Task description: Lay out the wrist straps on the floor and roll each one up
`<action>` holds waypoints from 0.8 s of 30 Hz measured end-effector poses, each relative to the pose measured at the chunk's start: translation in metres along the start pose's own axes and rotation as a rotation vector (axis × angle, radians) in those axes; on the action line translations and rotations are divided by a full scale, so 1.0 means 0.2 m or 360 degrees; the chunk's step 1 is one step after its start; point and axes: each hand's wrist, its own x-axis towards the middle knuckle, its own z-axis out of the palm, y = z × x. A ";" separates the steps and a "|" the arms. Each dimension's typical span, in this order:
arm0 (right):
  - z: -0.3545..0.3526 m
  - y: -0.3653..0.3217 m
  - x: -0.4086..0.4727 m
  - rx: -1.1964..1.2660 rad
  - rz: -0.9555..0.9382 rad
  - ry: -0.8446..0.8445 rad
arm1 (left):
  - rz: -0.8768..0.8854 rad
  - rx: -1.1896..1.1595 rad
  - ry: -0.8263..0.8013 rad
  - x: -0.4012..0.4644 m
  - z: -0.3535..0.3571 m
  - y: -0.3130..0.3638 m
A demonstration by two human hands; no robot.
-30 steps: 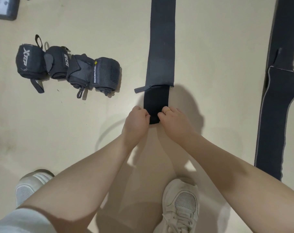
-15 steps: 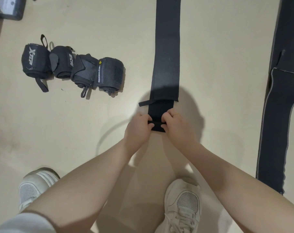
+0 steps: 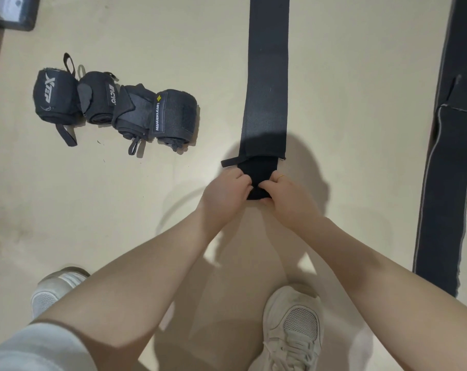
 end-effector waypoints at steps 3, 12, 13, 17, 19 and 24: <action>-0.05 -0.02 0.02 0.0327 0.0153 0.0059 | 0.0018 -0.0057 -0.0164 -0.02 -0.01 -0.06; -0.06 0.02 0.08 -0.0005 0.0231 0.0135 | -0.0164 0.0008 -0.0074 0.07 -0.05 -0.04; -0.05 0.02 0.09 0.0056 0.0287 0.0141 | -0.0234 -0.0010 -0.0140 0.08 -0.06 -0.03; 0.00 -0.03 0.07 -0.0238 0.0101 0.0558 | -0.0377 -0.0084 -0.0092 0.12 -0.07 -0.01; 0.02 -0.05 0.08 -0.0523 -0.0105 0.0709 | -0.0431 -0.0112 -0.0087 0.14 -0.07 -0.01; 0.00 -0.04 0.09 -0.0763 -0.0345 0.0772 | -0.0657 -0.0247 -0.0094 0.18 -0.08 0.01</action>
